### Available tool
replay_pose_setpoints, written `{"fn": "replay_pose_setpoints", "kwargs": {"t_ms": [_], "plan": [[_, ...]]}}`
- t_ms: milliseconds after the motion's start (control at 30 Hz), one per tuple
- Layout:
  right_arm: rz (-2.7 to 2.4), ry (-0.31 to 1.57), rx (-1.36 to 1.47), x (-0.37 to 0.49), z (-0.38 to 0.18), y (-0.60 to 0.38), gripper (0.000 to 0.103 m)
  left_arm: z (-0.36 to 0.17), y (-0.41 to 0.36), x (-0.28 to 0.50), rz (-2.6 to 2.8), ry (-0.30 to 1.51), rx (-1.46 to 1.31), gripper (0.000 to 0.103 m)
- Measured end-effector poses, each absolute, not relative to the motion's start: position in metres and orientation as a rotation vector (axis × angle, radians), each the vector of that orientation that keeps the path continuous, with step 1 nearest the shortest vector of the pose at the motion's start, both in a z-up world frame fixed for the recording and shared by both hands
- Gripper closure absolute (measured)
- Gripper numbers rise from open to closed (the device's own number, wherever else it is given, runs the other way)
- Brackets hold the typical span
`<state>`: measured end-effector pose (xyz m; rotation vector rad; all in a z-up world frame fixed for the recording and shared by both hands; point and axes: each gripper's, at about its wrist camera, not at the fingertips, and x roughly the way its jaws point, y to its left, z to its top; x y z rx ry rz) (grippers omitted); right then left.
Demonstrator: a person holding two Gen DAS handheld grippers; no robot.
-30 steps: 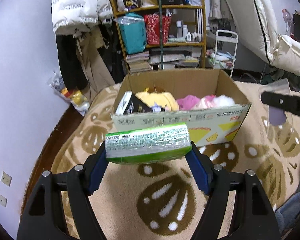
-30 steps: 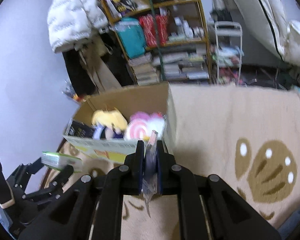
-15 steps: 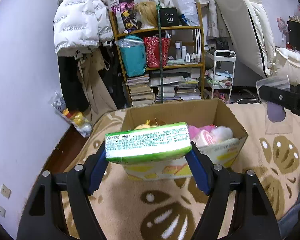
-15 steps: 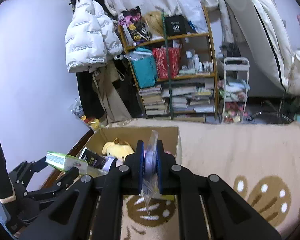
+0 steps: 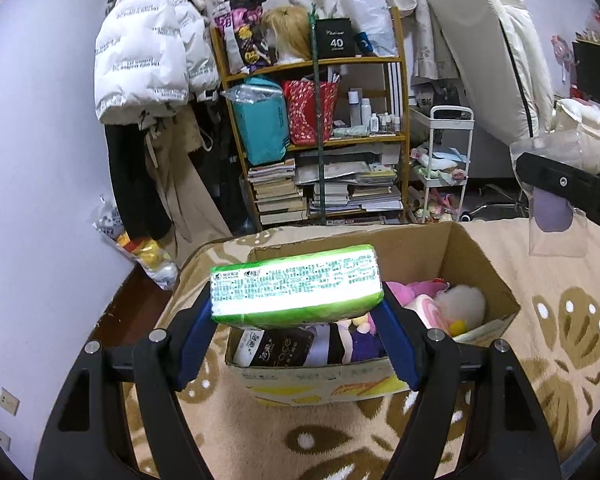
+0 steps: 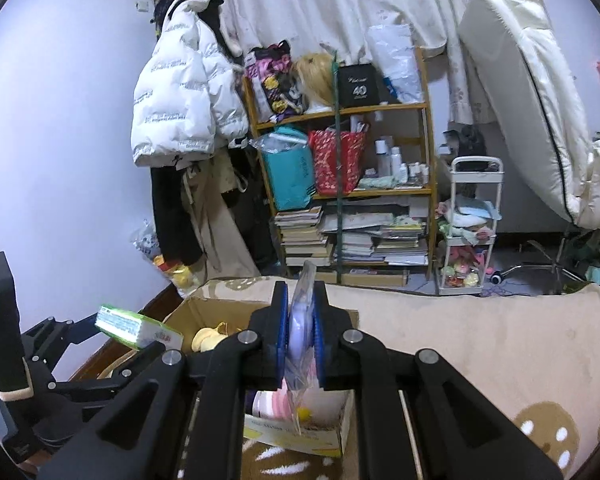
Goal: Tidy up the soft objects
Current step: 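Lift the green pack with the left gripper while the right gripper carries the clear bag over the box, then open the left gripper over the box while the right gripper releases the clear bag inside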
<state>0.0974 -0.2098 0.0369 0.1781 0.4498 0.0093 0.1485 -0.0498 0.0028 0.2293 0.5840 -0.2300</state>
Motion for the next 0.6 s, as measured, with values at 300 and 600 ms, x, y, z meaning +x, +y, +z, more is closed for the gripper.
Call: {"fn": "replay_pose_setpoints", "kwargs": {"t_ms": [300, 600], "plan": [[0.032, 0.521, 0.176, 0.127, 0.010, -0.207, 0.091, -0.015, -0.056, 0.158, -0.236, 0.601, 0.250, 0.028], [0.103, 0.609, 0.246, 0.138, -0.016, -0.207, 0.089, -0.023, -0.061, 0.158, -0.214, 0.609, 0.282, 0.015]]}}
